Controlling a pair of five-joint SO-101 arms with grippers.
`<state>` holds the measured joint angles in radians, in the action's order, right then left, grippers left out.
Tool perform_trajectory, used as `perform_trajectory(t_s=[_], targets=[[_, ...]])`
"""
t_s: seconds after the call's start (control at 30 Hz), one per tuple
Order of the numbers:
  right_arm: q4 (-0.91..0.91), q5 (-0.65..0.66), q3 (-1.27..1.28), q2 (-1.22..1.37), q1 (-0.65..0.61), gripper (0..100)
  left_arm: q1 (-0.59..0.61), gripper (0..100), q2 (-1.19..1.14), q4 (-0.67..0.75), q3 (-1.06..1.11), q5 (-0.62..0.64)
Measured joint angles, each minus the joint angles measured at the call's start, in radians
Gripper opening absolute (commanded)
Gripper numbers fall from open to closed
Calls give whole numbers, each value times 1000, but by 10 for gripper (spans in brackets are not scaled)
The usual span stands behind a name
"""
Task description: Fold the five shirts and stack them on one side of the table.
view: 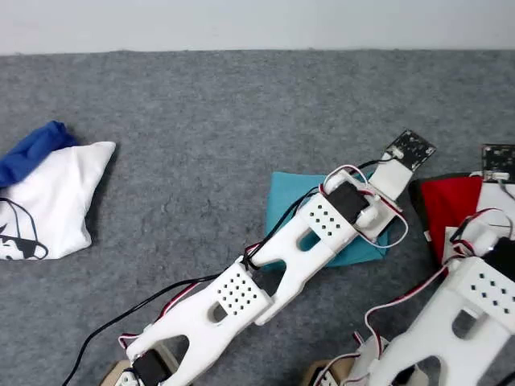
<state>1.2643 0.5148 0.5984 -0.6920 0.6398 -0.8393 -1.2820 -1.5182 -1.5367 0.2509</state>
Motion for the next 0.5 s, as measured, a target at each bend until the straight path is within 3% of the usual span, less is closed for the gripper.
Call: perform_trajectory(t_s=[0.43,0.5], targets=[[0,0,0,0,0,169,-5,17,-5,63,-74,0],[0,0,0,0,0,169,-3,51,-5,63,-74,0]])
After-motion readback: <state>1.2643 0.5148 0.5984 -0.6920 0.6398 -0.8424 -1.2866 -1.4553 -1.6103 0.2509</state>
